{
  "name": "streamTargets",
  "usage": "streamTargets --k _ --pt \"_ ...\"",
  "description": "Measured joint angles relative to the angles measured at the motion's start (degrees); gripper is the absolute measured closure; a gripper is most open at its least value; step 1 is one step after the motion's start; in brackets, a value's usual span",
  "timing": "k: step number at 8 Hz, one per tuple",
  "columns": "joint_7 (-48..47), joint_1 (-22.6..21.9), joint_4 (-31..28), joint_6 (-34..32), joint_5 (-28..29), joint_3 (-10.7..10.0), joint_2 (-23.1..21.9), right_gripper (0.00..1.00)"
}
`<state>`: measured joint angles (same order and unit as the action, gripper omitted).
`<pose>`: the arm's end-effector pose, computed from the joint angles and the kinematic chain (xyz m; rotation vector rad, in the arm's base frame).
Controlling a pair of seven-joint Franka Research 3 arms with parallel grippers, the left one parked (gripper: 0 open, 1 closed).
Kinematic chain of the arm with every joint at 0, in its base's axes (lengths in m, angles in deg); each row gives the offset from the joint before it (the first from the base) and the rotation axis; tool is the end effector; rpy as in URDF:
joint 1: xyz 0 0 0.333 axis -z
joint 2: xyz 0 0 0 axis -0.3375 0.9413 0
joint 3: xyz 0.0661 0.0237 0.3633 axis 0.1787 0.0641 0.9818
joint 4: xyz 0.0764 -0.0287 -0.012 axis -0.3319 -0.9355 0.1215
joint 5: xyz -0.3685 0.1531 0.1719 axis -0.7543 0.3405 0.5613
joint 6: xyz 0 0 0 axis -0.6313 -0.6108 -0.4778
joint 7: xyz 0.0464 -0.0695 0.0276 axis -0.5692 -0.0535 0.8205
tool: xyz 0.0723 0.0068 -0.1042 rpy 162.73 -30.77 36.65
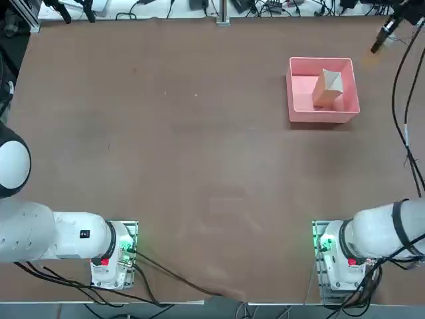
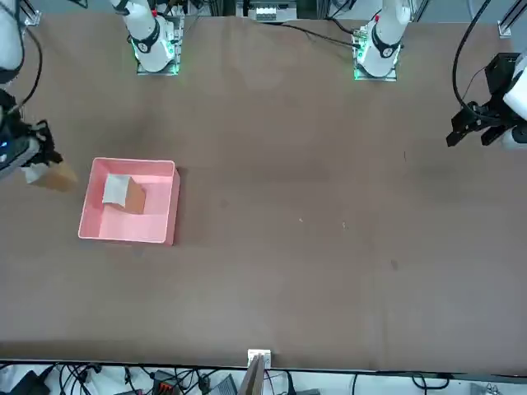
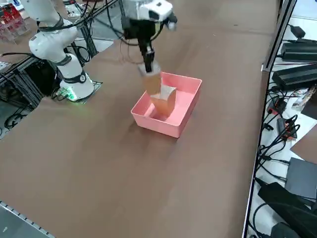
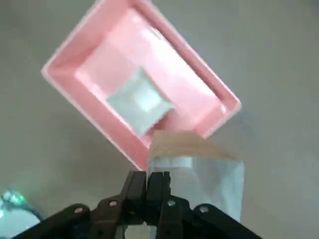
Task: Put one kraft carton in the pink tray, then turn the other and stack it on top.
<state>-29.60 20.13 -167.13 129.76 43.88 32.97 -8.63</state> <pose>0.6024 -0.0748 0.5314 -2.8471 -1.2185 0.1182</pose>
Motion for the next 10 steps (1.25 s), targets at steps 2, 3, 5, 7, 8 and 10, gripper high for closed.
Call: streamTargets --k 2,3,5,7,8,10 --pt "5.15 -3.96 -2.46 0.20 -0.14 0.08 -1.52 0.98" --pt "8.26 -6.02 -5.31 2.50 -1.48 0.11 -3.03 0.98" --pt "17.18 -8.67 -11.99 10.35 -4.17 0.13 -5.67 0.98" --pt "24.07 -8.69 -17.89 17.99 -4.41 -0.21 -6.19 0.98" --pt "25.57 -8.68 -20.43 21.26 -4.44 -0.35 -6.20 0.98" --pt "26.87 -8.69 -23.82 25.19 -4.56 -0.36 -6.44 0.98"
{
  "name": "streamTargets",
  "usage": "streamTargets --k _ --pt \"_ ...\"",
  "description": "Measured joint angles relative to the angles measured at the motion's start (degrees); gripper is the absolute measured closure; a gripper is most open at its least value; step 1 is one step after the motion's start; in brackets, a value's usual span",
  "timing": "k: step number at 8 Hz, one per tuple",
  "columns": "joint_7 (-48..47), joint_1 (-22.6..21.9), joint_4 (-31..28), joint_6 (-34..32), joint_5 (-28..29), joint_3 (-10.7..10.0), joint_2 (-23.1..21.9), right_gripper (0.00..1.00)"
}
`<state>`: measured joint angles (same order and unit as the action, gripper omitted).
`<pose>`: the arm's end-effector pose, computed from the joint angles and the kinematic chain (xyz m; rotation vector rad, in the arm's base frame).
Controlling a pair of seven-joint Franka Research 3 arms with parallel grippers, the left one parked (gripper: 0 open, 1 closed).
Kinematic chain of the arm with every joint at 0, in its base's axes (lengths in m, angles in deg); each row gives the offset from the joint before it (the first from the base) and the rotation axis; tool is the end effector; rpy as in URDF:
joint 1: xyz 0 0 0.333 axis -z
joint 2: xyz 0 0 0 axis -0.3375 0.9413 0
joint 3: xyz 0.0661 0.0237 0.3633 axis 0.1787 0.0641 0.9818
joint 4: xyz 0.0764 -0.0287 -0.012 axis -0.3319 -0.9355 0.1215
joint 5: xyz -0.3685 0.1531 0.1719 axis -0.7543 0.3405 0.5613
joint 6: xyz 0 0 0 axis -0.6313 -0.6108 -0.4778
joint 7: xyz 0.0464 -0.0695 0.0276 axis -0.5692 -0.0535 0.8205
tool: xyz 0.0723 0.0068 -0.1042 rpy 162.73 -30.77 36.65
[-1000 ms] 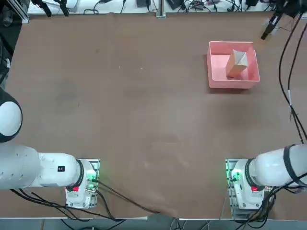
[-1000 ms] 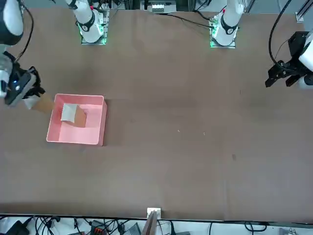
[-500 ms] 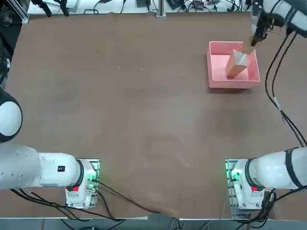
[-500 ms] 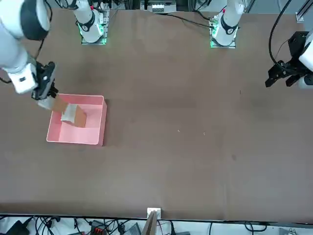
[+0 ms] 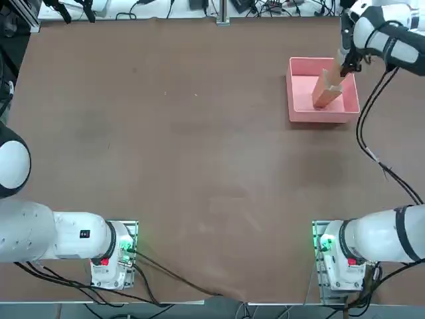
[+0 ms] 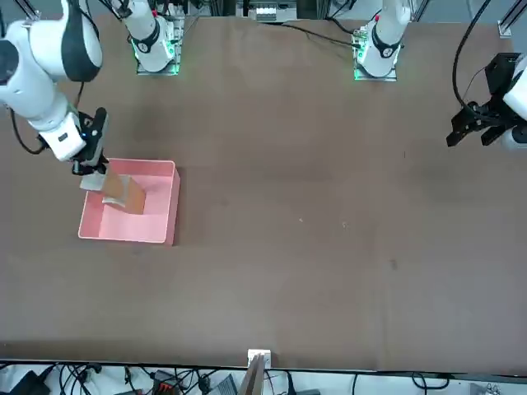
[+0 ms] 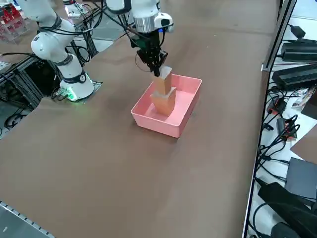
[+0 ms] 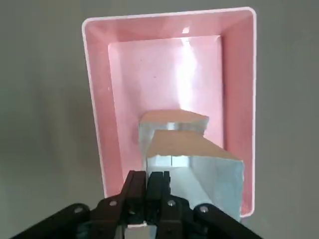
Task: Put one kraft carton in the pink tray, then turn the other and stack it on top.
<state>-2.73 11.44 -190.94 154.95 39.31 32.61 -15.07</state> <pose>0.5531 0.0062 0.4235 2.2793 2.0545 0.0039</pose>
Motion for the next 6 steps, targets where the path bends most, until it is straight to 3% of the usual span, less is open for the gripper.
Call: streamTargets --k 5,6 --pt "5.55 0.02 -3.65 5.52 -0.03 -0.10 0.01 0.95" --pt "5.68 0.05 -4.12 6.05 -0.03 -0.17 0.32 0.85"
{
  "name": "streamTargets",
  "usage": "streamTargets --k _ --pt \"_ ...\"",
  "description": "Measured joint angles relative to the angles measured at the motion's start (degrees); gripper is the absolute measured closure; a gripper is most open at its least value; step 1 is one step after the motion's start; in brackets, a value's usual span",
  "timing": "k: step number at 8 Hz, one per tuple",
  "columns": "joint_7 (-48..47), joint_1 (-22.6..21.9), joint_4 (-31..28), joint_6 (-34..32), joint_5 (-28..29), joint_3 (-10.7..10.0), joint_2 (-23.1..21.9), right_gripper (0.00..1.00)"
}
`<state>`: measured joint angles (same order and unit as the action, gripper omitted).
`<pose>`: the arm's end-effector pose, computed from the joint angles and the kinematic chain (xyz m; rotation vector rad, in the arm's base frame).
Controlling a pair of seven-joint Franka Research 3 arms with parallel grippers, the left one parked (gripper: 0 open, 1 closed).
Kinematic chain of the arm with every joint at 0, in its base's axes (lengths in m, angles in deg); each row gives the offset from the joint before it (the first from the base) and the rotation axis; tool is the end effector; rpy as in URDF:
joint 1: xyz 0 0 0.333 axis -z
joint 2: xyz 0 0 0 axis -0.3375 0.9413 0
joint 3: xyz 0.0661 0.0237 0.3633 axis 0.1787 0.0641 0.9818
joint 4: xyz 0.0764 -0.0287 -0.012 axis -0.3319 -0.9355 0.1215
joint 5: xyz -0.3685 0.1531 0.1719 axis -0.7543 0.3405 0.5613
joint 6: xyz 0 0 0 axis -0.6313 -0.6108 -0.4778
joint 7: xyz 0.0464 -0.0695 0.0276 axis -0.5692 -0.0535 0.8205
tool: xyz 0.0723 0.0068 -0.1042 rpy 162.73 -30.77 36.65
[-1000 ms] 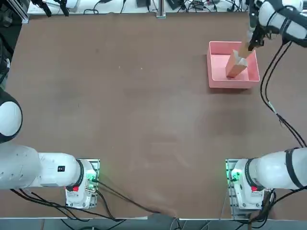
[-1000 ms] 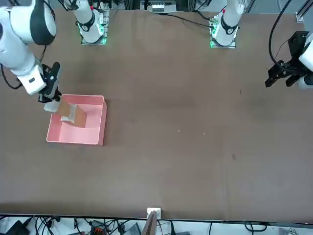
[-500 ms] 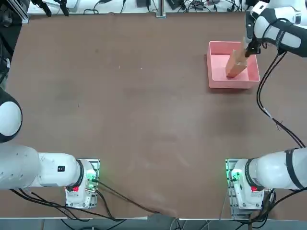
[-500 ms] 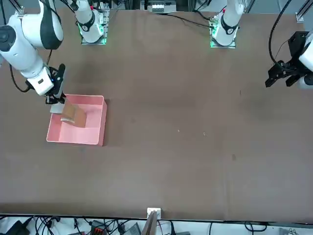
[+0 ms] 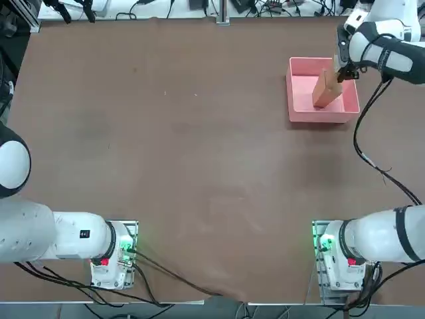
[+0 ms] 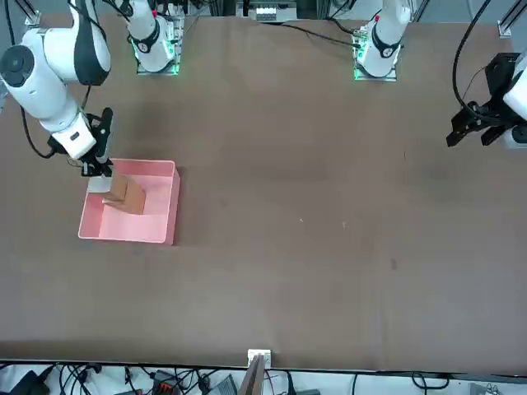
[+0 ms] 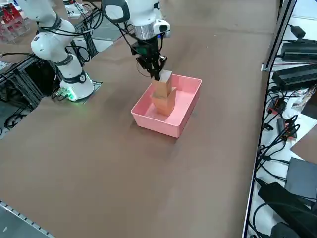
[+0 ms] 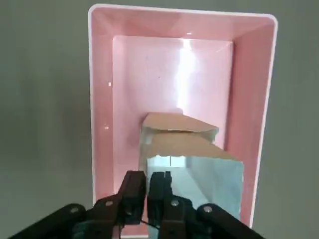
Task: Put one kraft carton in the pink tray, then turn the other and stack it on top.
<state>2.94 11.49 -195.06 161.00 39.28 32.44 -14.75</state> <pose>0.5449 0.0054 0.3951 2.1608 2.1550 0.0331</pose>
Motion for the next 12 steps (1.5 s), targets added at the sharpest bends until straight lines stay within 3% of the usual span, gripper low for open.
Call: streamTargets --k 3,5,8,12 --pt "-0.65 0.13 0.12 -0.22 0.01 -0.37 0.47 0.37" --pt "-3.45 0.17 4.34 -5.51 0.01 -0.43 0.26 0.02" --pt "-17.43 0.06 19.85 -23.89 0.04 -0.34 -0.10 0.00" --pt "-42.66 -0.25 32.52 -31.88 0.05 0.10 -0.32 0.00"
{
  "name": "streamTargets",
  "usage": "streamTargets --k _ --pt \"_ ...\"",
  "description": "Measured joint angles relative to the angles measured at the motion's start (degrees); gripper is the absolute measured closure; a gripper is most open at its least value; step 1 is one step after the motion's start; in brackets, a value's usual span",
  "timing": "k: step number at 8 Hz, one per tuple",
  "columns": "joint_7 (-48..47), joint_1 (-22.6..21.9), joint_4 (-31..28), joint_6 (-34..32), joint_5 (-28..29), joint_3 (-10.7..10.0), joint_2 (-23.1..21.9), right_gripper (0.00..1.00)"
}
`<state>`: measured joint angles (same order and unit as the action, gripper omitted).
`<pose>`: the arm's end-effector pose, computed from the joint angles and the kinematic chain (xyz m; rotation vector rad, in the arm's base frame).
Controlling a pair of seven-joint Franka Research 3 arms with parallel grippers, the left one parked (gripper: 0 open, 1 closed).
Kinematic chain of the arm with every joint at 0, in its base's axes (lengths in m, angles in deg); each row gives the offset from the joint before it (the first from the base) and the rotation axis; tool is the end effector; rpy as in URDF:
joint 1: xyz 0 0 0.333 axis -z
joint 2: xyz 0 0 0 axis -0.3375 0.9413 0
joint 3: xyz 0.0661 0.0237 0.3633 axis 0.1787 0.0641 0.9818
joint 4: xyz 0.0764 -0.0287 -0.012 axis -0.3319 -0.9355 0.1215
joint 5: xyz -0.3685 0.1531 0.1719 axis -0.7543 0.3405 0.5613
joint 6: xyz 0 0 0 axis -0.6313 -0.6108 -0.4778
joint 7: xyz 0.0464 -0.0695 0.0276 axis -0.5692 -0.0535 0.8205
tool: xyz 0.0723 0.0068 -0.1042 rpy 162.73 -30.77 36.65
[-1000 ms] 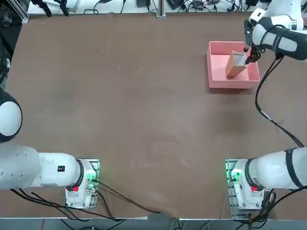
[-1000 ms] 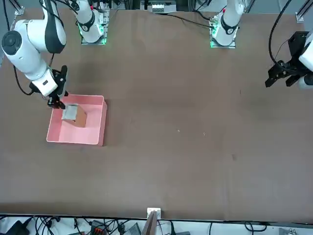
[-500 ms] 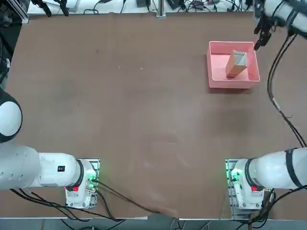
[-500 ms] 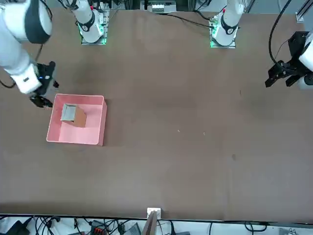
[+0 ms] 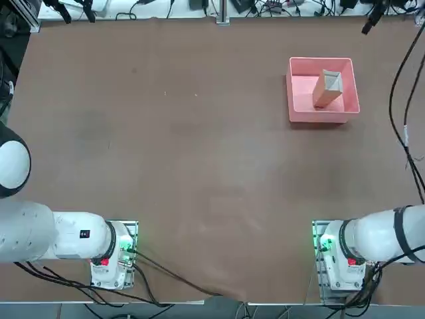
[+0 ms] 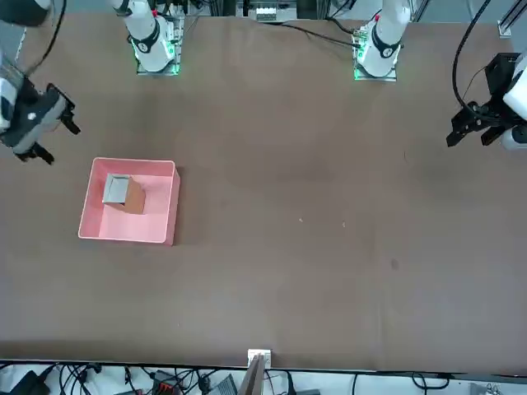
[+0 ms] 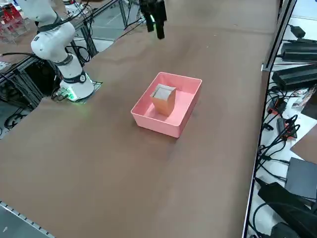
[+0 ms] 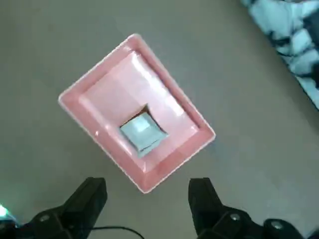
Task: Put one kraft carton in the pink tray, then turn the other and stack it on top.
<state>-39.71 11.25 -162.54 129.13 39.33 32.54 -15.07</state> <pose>0.5871 0.0017 0.6392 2.8097 1.1713 0.0960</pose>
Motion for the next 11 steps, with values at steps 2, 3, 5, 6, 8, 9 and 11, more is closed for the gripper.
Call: streamTargets --k 2,3,5,6,8,9,11 --pt "-12.33 -0.01 5.65 -5.32 -0.02 0.01 -0.01 0.00" --pt "-20.05 -0.01 7.40 -7.58 -0.02 0.01 -0.02 0.00" --pt "-34.51 0.00 8.39 -9.95 0.33 -0.01 -0.02 0.00" --pt "-41.51 0.00 8.48 -11.10 1.71 -0.01 -0.10 0.00" --pt "-52.43 -0.02 8.57 -12.13 4.59 0.01 -0.61 0.00" --pt "-55.19 -0.02 8.55 -12.14 4.89 0.01 -0.75 0.00" --pt "-57.53 -0.02 7.27 -10.07 5.15 0.01 -1.00 0.00"
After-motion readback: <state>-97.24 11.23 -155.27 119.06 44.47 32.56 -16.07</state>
